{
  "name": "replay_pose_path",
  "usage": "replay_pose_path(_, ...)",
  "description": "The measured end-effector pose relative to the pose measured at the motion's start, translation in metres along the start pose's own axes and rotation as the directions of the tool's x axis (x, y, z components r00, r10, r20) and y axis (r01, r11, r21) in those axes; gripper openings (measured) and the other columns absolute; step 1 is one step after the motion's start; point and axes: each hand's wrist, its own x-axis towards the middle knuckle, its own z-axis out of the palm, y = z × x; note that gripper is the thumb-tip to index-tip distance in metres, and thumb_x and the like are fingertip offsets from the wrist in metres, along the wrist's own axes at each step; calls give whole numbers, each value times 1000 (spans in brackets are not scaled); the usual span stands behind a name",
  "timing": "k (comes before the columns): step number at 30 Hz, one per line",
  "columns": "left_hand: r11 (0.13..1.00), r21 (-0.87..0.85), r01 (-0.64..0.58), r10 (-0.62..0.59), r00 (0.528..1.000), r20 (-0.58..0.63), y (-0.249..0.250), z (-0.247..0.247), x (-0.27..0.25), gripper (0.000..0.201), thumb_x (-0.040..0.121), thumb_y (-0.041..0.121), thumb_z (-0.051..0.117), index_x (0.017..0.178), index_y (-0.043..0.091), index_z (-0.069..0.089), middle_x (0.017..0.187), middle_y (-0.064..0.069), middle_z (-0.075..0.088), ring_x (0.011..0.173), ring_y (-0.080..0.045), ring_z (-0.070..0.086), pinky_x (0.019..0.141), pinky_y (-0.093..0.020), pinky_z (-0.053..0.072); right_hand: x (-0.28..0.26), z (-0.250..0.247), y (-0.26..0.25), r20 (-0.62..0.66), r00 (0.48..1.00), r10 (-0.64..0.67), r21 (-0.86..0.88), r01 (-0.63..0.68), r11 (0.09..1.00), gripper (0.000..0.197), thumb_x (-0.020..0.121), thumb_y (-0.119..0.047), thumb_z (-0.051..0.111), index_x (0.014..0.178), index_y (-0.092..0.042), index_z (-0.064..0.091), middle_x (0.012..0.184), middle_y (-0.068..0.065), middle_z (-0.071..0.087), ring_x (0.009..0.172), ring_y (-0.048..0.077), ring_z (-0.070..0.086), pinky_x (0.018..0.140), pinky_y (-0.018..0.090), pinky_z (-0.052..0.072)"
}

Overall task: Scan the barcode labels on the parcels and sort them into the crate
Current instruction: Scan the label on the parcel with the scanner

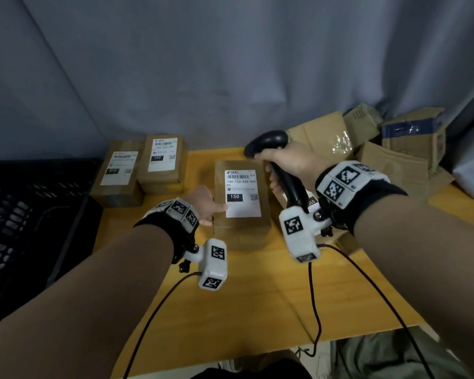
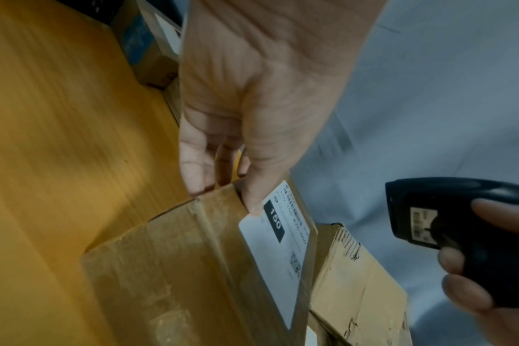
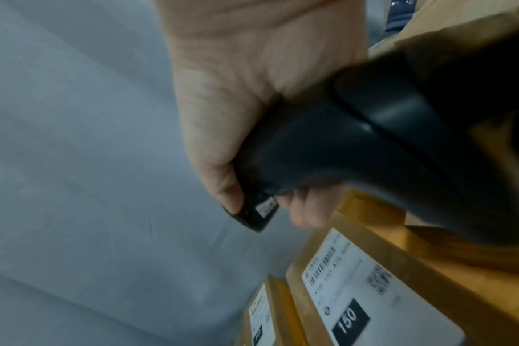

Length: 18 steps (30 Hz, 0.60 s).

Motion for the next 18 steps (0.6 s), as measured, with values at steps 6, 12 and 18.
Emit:
replay_pose_path(6,987,159,-37,41,999,-19,1,-8,-4,21,94,27,59,95,8,52,95,-8,57,99,-29,64,93,-47,52,-10,-3,-13,37,995,97,-115,-93,989,34,89,-36,63,96,-3,57,52,12,64,44,23,61,53,30,57)
replay_pose_path(12,979,140,-149,173,968,-183,1,-36,-6,42,96,30,54,130,7,45,122,-10,55,107,-25,58,96,-43,49,-20,1,-11,71,991,116,-33,-113,993,30,90,-33,62,87,-4,57,48,11,62,40,21,58,45,23,52)
replay_pose_path(18,981,-96,-170,142,958,-250,6,-54,-10,36,98,27,53,126,6,48,118,-9,53,101,-23,58,84,-35,52,-23,4,-8,30,995,95,52,-97,994,29,90,-30,61,87,-2,57,48,11,59,36,20,56,39,20,46)
